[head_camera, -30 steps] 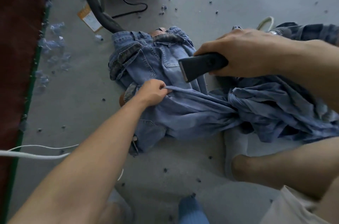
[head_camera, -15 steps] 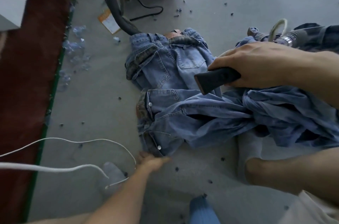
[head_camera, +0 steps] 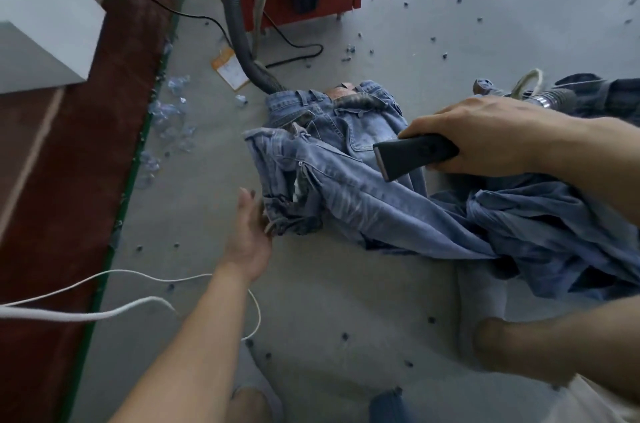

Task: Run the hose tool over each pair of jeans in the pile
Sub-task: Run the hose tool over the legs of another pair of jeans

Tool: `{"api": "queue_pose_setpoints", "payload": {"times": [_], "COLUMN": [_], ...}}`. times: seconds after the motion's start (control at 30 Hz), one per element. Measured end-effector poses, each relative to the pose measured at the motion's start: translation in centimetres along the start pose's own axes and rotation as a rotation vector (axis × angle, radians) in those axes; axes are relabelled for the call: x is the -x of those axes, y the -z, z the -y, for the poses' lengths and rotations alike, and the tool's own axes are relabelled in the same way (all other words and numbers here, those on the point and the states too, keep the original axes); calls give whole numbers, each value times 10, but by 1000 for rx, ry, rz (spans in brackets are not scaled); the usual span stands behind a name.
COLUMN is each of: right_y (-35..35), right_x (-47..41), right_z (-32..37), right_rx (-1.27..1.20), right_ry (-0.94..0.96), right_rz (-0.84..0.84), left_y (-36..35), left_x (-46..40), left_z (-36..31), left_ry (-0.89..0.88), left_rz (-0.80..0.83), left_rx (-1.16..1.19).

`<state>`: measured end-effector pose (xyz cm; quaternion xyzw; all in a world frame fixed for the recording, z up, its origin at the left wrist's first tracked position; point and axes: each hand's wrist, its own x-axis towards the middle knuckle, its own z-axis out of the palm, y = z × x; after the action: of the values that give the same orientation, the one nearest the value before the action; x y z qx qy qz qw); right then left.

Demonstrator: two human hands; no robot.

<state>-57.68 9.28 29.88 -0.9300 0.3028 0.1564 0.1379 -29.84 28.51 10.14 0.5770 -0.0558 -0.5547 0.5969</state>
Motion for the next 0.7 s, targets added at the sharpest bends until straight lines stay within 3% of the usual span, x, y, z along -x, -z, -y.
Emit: {"api": "queue_pose_setpoints", "payload": {"times": [0.07,0.13,0.2,0.3,0.47,0.57,0.7], "right_y": [-2,-6,-7,-8,-18,-27,-39], "right_x": [2,3,2,1,-6,-15,-24], "right_z": [-4,-8,-13,-21,-27,-26,-22], "right_rx": [8,14,13,24,125,148,220], "right_ry": [-1,10,12,18,61,82,108], "right_rz": [-6,-9,-16,10,92,121,102], "left_y": [-19,-27,-21,3,37,34,16], "left_x": [-6,-16,-26,-23,-7,-15,-25], "left_z": [24,38,44,44,33,25,15], "left_ry": [24,33,19,62,268,340,192], "left_rz": [19,-91,-177,-109,16,70,-53], "left_rx": [-455,-631,-541,-361,-334,-447,-437]}}
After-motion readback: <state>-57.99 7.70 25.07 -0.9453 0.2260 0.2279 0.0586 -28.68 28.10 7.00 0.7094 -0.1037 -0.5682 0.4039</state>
